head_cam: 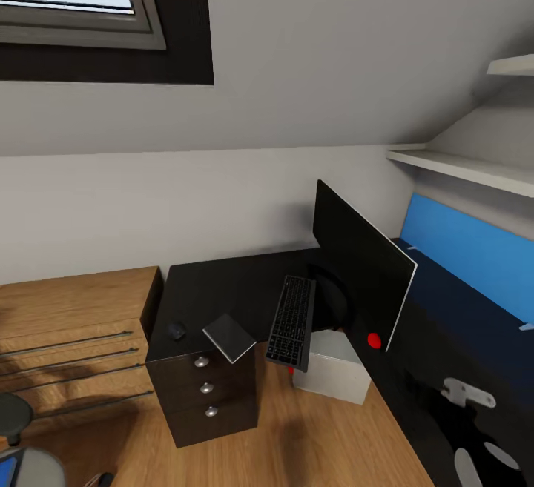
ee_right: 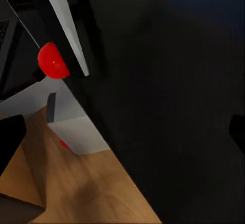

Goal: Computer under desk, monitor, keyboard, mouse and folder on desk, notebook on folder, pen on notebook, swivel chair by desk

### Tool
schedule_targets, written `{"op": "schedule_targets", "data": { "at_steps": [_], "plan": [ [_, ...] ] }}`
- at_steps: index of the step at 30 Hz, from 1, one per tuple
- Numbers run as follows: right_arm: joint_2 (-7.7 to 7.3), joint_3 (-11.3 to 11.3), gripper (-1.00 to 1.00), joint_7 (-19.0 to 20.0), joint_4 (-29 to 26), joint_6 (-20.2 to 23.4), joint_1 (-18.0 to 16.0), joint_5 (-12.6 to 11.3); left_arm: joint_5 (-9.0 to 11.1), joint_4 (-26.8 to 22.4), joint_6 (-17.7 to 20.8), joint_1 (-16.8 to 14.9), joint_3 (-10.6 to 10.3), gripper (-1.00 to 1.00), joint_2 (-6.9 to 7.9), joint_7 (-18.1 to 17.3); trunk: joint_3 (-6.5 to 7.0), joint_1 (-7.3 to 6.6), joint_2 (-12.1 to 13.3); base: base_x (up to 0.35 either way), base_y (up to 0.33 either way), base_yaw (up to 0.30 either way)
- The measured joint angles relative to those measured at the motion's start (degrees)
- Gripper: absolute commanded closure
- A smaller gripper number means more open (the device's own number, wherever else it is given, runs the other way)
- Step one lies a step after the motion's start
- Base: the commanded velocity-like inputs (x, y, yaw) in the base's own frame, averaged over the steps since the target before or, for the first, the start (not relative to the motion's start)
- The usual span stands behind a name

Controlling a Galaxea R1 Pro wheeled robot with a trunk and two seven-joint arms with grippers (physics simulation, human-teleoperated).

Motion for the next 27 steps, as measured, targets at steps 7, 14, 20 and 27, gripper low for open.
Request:
{"op": "schedule_targets", "data": {
  "at_steps": [7,14,20,27],
  "plan": [
    [-3.68,-1.0,-1.00,-6.3,12.3,-1.9,-8.7,0.4,0.0,0.0,0.0,0.0,0.0,-1.00,0.00,0.0,0.00,0.00,0.0,0.000,0.000,0.000],
    [-7.62,-1.8,-1.00,-7.8,36.2,-11.7,-24.0,0.6,0.1,0.0,0.0,0.0,0.0,-1.00,0.02,0.0,0.01,0.01,0.0,0.000,0.000,0.000],
    [-12.19,-1.7,-1.00,-8.2,62.2,-21.6,-41.4,1.4,0.0,0.0,0.0,0.0,0.1,-1.00,0.14,0.0,0.00,0.00,0.0,0.000,0.000,0.000],
    [-13.26,-1.8,-1.00,-8.1,70.3,-27.3,-47.6,1.7,0.1,0.0,0.0,0.0,0.1,-1.00,0.25,0.0,0.00,0.00,0.0,0.000,0.000,0.000]
  ]
}}
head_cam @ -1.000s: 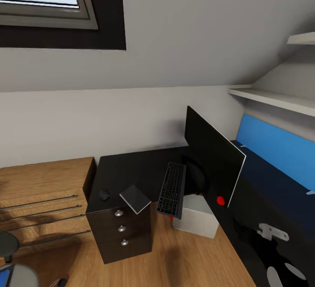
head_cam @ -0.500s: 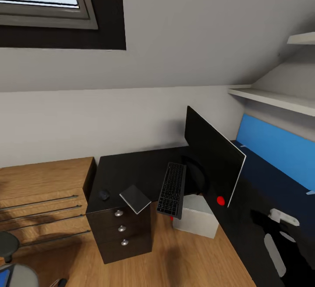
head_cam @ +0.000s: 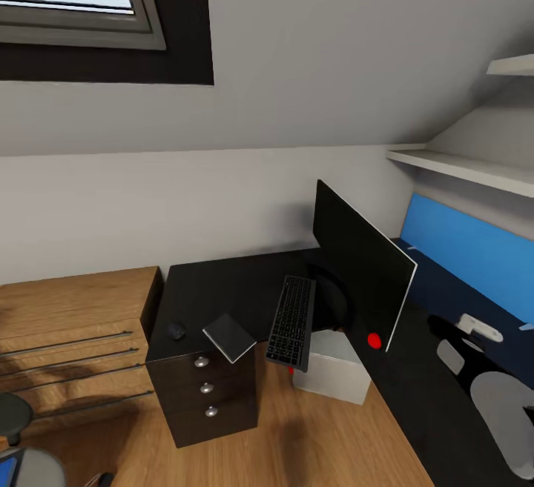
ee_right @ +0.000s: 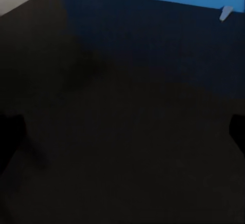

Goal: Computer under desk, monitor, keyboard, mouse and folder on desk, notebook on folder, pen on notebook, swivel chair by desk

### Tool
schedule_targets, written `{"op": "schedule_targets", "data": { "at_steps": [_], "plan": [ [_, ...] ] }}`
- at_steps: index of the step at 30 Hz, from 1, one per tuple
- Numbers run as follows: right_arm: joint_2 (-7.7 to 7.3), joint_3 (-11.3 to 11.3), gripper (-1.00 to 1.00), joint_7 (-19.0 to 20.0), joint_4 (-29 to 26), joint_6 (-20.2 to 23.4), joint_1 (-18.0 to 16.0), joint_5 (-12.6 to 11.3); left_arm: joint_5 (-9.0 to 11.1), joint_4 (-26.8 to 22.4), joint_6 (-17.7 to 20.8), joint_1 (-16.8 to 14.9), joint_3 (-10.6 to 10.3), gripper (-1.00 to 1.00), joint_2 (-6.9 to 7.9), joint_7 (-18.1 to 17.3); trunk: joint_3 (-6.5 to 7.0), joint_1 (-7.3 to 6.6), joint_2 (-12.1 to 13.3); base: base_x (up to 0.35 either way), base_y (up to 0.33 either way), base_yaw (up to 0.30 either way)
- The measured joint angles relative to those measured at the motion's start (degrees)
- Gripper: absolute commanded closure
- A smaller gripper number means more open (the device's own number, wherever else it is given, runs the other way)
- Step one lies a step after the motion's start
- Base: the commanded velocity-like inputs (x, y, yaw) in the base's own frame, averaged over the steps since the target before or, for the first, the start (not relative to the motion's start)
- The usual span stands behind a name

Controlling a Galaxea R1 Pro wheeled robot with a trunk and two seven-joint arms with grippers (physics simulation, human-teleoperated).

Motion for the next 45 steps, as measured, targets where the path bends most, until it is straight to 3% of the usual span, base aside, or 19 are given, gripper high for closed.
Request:
{"op": "schedule_targets", "data": {
  "at_steps": [16,20,35,45],
  "plan": [
    [0.96,-0.1,-1.00,0.3,1.4,-2.7,-0.6,0.6,-0.2,0.0,0.0,0.0,-0.1,-1.00,0.10,0.0,0.00,-0.01,0.0,0.165,0.000,0.000],
    [1.16,-0.1,-1.00,0.3,1.7,-2.7,-0.5,2.0,-0.2,0.0,0.0,0.0,-0.1,-1.00,0.10,0.0,0.00,0.00,0.0,0.023,0.000,0.000],
    [1.88,0.0,-1.00,0.6,1.6,-2.7,-0.5,2.2,-0.2,0.0,0.0,0.0,-0.1,-1.00,0.10,0.0,0.00,0.00,0.0,0.002,0.000,0.000],
    [1.76,-0.1,-1.00,6.8,1.6,-2.8,-0.4,5.7,-0.2,0.0,0.0,0.0,-0.1,-1.00,0.10,0.0,0.00,0.00,0.0,0.000,0.000,0.000]
  ]
}}
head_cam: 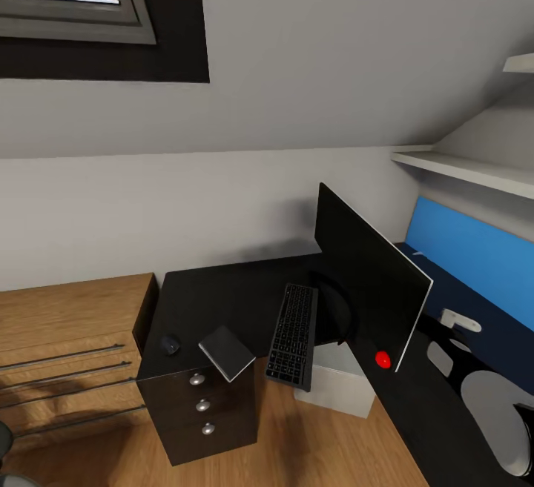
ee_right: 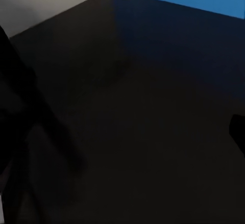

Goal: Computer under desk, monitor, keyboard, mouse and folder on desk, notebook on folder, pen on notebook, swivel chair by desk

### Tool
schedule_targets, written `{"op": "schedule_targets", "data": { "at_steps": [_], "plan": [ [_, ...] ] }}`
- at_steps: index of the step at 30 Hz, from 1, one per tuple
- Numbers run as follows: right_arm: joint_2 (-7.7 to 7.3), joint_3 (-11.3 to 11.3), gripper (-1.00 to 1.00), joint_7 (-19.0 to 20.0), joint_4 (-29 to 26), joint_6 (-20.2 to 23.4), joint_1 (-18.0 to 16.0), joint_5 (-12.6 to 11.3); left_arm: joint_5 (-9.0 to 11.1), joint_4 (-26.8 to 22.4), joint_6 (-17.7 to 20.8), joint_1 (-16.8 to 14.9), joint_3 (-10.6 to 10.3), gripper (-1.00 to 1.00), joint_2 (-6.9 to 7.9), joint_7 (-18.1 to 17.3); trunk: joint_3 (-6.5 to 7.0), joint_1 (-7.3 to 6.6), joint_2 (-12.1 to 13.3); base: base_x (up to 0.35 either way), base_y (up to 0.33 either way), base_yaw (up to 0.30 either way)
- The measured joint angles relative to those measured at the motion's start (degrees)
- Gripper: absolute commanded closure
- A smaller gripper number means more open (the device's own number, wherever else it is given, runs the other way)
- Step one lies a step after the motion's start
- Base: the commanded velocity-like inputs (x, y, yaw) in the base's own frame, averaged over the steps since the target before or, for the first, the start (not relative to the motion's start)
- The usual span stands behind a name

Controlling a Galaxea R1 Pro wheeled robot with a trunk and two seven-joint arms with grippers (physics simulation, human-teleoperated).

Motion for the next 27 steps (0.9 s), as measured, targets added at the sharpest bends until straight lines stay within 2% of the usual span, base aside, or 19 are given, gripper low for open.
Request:
{"op": "schedule_targets", "data": {
  "at_steps": [6,16,18,19,22,27],
  "plan": [
    [-0.18,0.0,-1.00,4.1,0.0,0.0,0.1,1.7,0.0,0.0,0.0,0.0,0.0,-1.00,0.00,0.0,0.00,0.00,0.0,0.000,0.000,0.000],
    [-0.13,0.5,-1.00,7.5,0.1,0.0,0.4,4.9,0.1,0.0,0.0,0.0,0.0,-1.00,0.00,0.1,0.00,0.00,0.0,0.000,0.000,0.000],
    [-0.17,0.7,-1.00,9.2,0.1,-0.1,0.5,6.0,0.1,0.0,0.0,0.0,0.0,-1.00,0.00,0.1,0.00,0.00,0.0,0.000,0.000,0.000],
    [-0.22,0.8,-1.00,12.5,0.0,-1.0,1.2,8.8,0.1,0.0,0.0,0.0,0.0,-1.00,0.00,0.1,0.00,0.00,0.0,0.000,0.000,0.000],
    [-0.10,0.9,-1.00,13.7,0.1,-3.1,1.5,11.6,0.1,0.0,0.0,0.0,0.0,-1.00,0.00,0.1,0.00,0.00,0.0,0.000,0.000,0.000],
    [-0.05,0.8,-1.00,17.0,0.1,-3.6,2.3,12.6,0.1,0.0,0.0,0.0,0.1,-1.00,0.00,0.1,0.00,0.00,0.0,0.000,0.000,0.000]
  ]
}}
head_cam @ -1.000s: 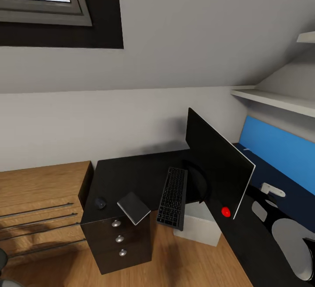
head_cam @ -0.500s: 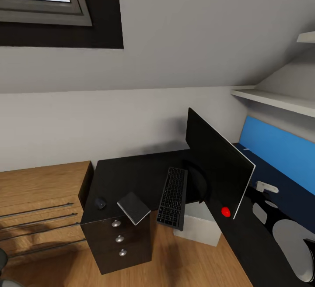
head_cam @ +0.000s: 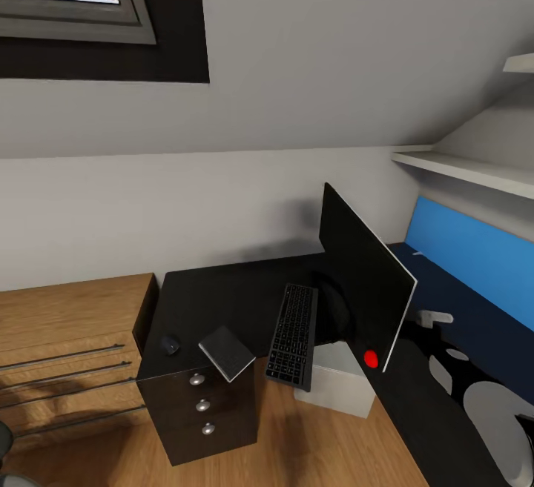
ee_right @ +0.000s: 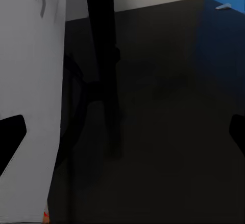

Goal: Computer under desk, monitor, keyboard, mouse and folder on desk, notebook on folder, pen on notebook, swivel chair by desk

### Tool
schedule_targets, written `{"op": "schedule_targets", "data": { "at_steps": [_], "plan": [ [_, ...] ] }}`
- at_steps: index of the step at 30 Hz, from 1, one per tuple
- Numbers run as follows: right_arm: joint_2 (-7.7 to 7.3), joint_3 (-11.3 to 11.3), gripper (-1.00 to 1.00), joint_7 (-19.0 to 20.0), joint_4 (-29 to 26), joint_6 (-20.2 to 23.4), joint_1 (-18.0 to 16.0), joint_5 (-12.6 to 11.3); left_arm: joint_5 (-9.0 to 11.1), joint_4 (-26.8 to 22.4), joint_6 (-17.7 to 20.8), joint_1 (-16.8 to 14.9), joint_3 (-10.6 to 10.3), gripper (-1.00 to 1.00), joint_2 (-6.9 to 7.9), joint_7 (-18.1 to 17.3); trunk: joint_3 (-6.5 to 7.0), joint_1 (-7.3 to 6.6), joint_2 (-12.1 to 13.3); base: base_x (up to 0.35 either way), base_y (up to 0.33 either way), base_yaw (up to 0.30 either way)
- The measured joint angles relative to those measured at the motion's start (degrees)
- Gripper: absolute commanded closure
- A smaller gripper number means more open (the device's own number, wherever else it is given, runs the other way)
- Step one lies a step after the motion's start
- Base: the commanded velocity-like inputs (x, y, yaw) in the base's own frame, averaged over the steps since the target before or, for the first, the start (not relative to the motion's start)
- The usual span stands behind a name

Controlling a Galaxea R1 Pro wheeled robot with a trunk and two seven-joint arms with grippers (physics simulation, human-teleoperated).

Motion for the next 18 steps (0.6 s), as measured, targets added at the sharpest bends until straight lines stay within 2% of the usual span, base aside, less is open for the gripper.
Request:
{"op": "schedule_targets", "data": {
  "at_steps": [4,18],
  "plan": [
    [0.00,0.0,-1.00,1.3,0.0,0.0,0.1,0.1,0.0,0.0,0.0,0.0,0.0,-1.00,0.00,0.0,0.00,0.00,0.0,0.000,0.000,0.000],
    [0.01,0.1,-1.00,1.5,0.0,-0.1,0.2,0.1,0.0,0.0,0.0,0.0,0.0,-1.00,0.00,0.0,0.00,0.00,0.0,0.000,0.000,0.000]
  ]
}}
